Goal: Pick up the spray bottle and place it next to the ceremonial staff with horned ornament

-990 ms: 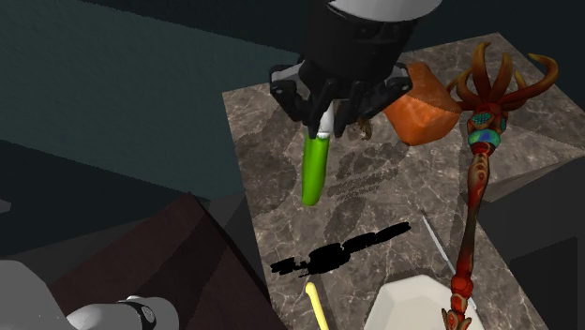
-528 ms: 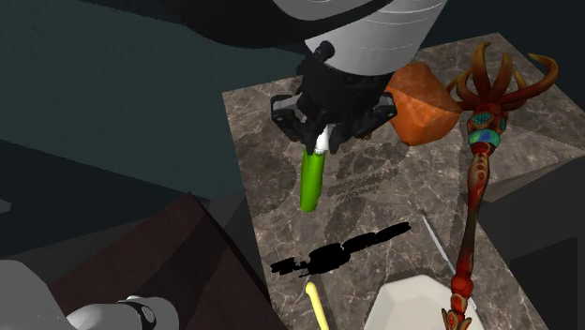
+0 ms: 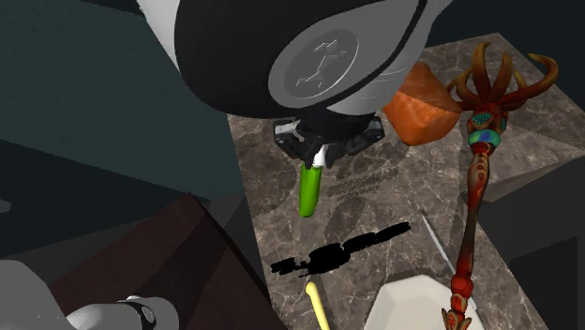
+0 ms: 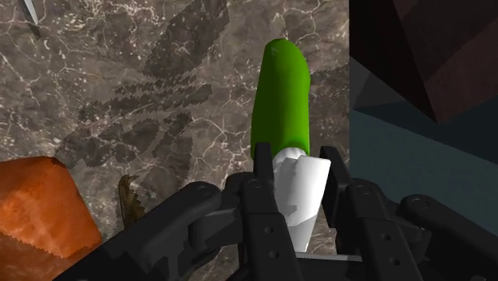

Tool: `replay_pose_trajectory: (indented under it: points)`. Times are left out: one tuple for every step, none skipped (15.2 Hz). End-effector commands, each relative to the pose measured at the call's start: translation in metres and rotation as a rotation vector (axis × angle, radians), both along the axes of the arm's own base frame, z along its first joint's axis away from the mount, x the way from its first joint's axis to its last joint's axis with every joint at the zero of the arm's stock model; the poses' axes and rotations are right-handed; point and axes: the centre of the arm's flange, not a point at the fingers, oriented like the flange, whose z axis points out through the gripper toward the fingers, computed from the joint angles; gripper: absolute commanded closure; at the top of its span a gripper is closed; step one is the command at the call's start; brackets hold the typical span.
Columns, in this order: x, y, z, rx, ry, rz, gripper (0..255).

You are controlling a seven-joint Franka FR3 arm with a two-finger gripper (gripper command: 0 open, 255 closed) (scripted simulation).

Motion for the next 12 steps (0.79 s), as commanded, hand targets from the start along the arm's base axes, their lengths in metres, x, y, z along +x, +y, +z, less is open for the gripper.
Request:
replay_pose_trajectory:
  points:
    - [0.001,-0.001,-0.011,0.0,-0.001,0.0,255]
    - [0.001,-0.001,-0.017,0.0,-0.001,0.0,255]
    - [0.001,-0.001,-0.022,0.0,-0.001,0.0,255]
    - [0.001,-0.001,-0.027,0.0,-0.001,0.0,255]
    - [0.001,-0.001,-0.033,0.0,-0.001,0.0,255]
    - [0.001,-0.001,-0.038,0.0,-0.001,0.0,255]
    - [0.001,-0.001,-0.043,0.0,-0.001,0.0,255]
    - [0.001,-0.001,-0.048,0.0,-0.001,0.0,255]
    - [0.001,-0.001,-0.054,0.0,-0.001,0.0,255]
    - [0.001,-0.001,-0.059,0.0,-0.001,0.0,255]
    - [0.001,-0.001,-0.064,0.0,-0.001,0.0,255]
    - [0.001,-0.001,-0.069,0.0,-0.001,0.0,255]
